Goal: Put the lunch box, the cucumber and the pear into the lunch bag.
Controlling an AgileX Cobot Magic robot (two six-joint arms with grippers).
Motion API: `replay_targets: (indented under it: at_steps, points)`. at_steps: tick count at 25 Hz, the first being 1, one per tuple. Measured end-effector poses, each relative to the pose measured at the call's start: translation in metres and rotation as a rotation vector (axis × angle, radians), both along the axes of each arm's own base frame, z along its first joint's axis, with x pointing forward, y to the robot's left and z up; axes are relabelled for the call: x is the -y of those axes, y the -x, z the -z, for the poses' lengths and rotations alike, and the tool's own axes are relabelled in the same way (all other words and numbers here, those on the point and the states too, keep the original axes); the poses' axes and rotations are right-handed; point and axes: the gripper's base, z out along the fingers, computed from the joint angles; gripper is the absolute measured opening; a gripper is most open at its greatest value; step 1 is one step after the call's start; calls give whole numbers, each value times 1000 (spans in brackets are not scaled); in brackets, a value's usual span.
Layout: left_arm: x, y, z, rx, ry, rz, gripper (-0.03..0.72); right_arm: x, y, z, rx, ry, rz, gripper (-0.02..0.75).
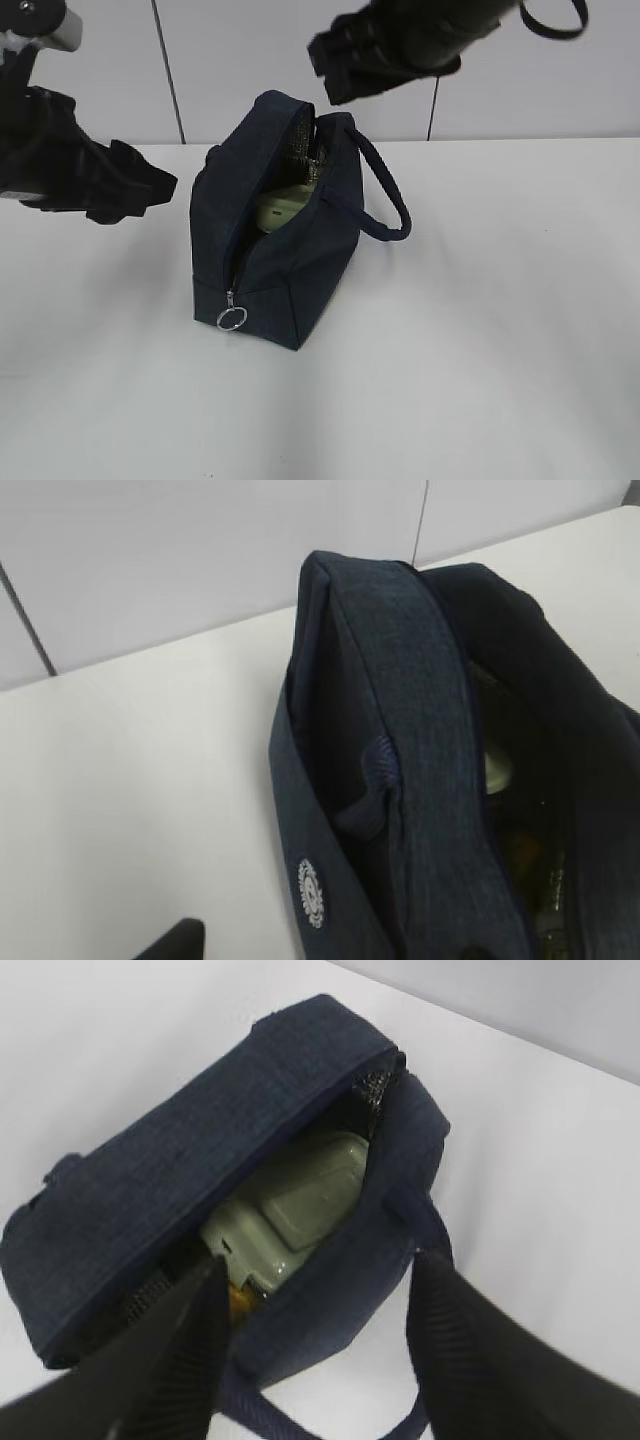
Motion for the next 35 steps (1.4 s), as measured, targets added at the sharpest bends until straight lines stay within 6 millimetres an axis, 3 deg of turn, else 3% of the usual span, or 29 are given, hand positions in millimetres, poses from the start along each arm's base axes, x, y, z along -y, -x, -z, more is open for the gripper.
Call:
replay_targets:
  at_steps: [1, 5, 9, 14, 18, 26, 31, 35]
  points:
    - [-2, 3, 0, 20, -5, 1, 442, 5, 11, 3, 40, -32, -2, 435]
    - [-10, 18, 5, 77, -30, 0, 421, 29, 60, 51, 116, -106, 1, 433]
    - [-17, 30, 14, 99, -42, -12, 392, 47, 94, 87, 144, -120, 4, 433]
    - [-16, 40, 22, 119, -51, 3, 386, 31, 111, 99, 230, -80, -147, 433]
    - [-8, 53, 28, 158, -47, 44, 382, 11, 124, 100, 346, -185, -239, 431]
    - [-3, 66, 44, 136, -64, 87, 310, -8, 120, 142, 311, -132, -388, 431]
    - [-3, 66, 44, 135, -65, 87, 305, -19, 121, 135, 392, -277, -449, 418]
    - [-3, 66, 44, 134, -64, 86, 283, -23, 123, 127, 450, -354, -483, 356]
